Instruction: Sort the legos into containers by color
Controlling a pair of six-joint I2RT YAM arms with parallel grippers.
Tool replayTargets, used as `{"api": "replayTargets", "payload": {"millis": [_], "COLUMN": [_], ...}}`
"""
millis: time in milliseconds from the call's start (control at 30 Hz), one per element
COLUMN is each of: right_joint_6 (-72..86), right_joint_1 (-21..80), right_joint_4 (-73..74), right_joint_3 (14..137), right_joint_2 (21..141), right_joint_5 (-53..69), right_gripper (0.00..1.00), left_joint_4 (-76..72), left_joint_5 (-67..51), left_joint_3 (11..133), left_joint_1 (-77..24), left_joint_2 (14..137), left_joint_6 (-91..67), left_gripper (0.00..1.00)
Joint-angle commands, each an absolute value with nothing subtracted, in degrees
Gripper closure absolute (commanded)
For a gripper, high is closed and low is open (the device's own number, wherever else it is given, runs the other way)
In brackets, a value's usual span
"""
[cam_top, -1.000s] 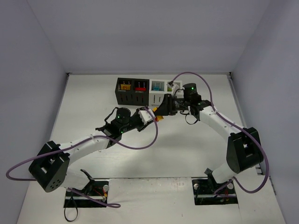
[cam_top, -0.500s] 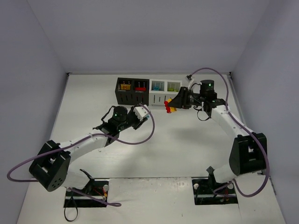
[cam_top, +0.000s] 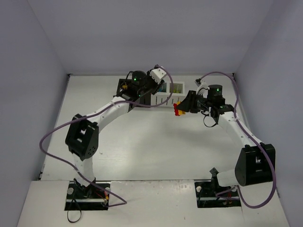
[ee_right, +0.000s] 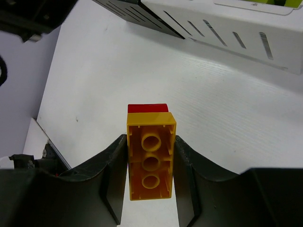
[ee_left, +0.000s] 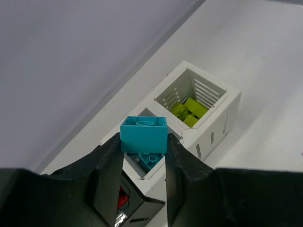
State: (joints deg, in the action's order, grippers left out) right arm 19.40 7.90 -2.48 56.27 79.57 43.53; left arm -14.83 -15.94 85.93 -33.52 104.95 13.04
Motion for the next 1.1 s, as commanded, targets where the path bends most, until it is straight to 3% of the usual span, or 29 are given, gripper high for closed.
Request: {"api": "replayTargets", "payload": {"millis": [0,267,500,767,1067], "right_joint_6": [18.46,17.67,17.14,14.24,9.86], "right_joint_1": [8.0,7.91,7.91,8.09,11.06], "right_joint_4": [-4.4,-3.87,-3.87,-4.22,-7.56], "right_joint_3": [56.25,55.72,56.95,60.46,63.89], "right_joint_2": [75.5,75.06,76.11,77.17,78.84], "right_joint_5": [43.42,43.51,43.68,47.45,55.1], "right_gripper": [1.0,1.0,1.0,1.0,1.0], "left_joint_4": [-10.21,-5.63,-5.1,-3.08,2.63], "left_joint_5": [-17.49,-16.52,-15.91,-25.9,-55.35], "left_joint_3": [92.8,101.77,101.6,94.67,81.04], "left_joint_1": [-32.26,-31.9,-31.9,-30.68,-26.19], "left_joint_2": [109.49,115.49,113.91,101.37,86.15], "left_joint_6": [12.83,11.87,10.29,7.65,3.95], "left_gripper": [0.93,0.57,0.34,0.34,0.34]}}
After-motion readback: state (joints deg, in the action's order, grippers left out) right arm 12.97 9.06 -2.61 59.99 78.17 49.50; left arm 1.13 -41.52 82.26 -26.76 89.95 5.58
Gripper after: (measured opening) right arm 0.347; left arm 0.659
